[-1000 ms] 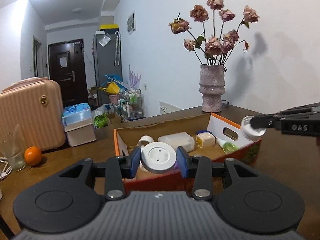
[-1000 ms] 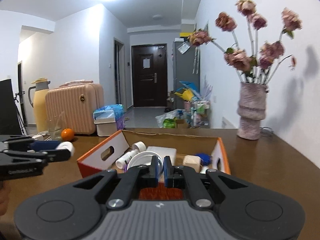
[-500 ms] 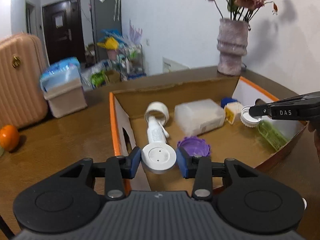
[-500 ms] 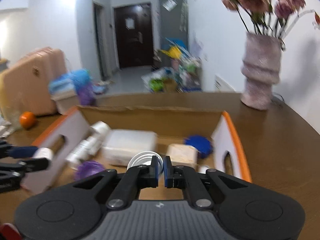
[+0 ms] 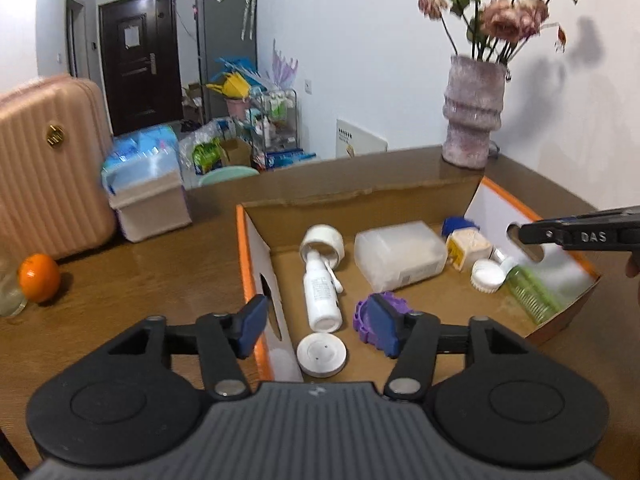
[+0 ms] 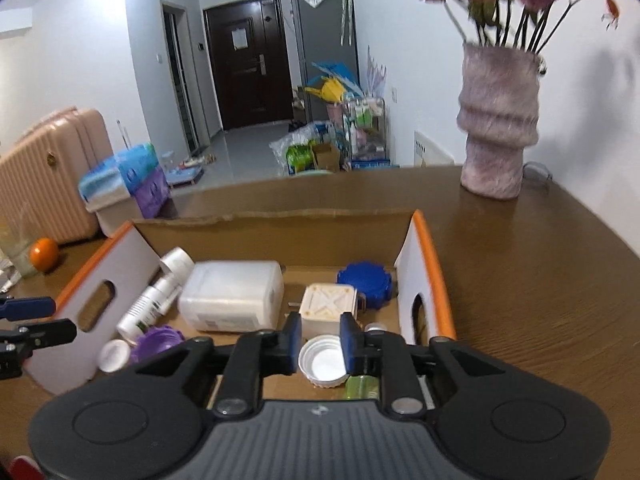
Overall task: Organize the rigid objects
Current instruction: 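Lower both white caps into the box and open both tools, then withdraw both open tools from the box toward the red lint brush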
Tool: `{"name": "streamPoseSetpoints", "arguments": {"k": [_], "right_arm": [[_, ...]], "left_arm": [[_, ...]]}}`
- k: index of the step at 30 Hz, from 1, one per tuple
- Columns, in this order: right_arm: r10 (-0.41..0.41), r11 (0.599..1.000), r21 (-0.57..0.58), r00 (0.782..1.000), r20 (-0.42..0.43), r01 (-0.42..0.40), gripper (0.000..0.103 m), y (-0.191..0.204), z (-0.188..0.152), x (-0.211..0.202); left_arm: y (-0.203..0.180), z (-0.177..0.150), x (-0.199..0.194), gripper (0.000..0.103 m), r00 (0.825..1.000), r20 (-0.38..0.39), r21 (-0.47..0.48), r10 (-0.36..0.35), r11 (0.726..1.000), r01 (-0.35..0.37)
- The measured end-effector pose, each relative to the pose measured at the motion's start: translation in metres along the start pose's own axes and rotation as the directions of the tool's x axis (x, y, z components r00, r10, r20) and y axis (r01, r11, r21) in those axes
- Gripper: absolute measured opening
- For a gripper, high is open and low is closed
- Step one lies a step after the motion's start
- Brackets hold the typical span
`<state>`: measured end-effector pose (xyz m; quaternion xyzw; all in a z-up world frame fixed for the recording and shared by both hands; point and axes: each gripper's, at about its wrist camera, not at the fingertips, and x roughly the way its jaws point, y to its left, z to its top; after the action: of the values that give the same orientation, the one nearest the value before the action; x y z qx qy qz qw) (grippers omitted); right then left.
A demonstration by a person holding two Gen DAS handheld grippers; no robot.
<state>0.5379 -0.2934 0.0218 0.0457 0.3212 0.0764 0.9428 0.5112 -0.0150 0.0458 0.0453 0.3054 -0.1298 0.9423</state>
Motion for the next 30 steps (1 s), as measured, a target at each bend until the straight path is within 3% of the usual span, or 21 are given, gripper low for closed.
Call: {"name": "streamPoseSetpoints", "arguments": {"k": [3,5,7,8,13,15,18,23,27,30], "right_arm": [[0.008,1.0,-0.012,1.0,0.021,-0.008,0.024,0.001,0.002,-0.028],[0.015,1.0,-0.025,0.999,0.044,-0.013,0.032,0.004,0.0,-0.05],[0.027,0.999,-0.04,0.997,0.071,-0.024,0.048,0.009,-0.005,-0.068],[0.032,0.998,-0.054,0.995,0.093,-0.027,0.057,0.013,-0.009,-0.078],[0.034,0.994,-0.109,0.981,0.193,-0.013,0.071,0.033,-0.03,-0.115],[0.049,0.994,-0.104,0.971,0.232,-0.026,0.074,0.036,-0.039,-0.13],[0.057,0.996,-0.075,0.958,0.281,-0.037,0.082,0.041,-0.054,-0.152],[0.047,0.998,-0.057,0.941,0.335,-0.029,0.086,0.05,-0.083,-0.183],[0.049,0.998,-0.05,0.922,0.384,-0.032,0.089,0.056,-0.106,-0.209],[0.049,0.998,-0.052,0.906,0.42,-0.029,0.091,0.062,-0.123,-0.227]], "left_arm": [[-0.005,0.005,-0.027,0.071,1.0,0.029,-0.002,0.004,1.0,-0.004],[-0.011,0.006,-0.045,0.077,0.998,0.053,0.005,0.013,1.0,-0.013],[-0.016,0.005,-0.063,0.08,0.996,0.089,0.006,0.019,1.0,-0.019],[-0.019,0.003,-0.074,0.082,0.993,0.119,0.004,0.02,1.0,-0.021],[-0.032,-0.016,-0.125,0.088,0.959,0.282,-0.005,0.021,1.0,-0.02],[-0.036,-0.022,-0.139,0.089,0.951,0.31,-0.026,0.01,1.0,-0.002],[-0.041,-0.039,-0.162,0.103,0.926,0.377,-0.041,0.0,0.999,0.017],[-0.05,-0.07,-0.195,0.103,0.896,0.444,-0.047,0.027,0.999,-0.007],[-0.055,-0.096,-0.22,0.103,0.861,0.503,-0.083,0.082,0.995,-0.046],[-0.056,-0.114,-0.237,0.103,0.85,0.519,-0.104,0.092,0.994,-0.044]]}}
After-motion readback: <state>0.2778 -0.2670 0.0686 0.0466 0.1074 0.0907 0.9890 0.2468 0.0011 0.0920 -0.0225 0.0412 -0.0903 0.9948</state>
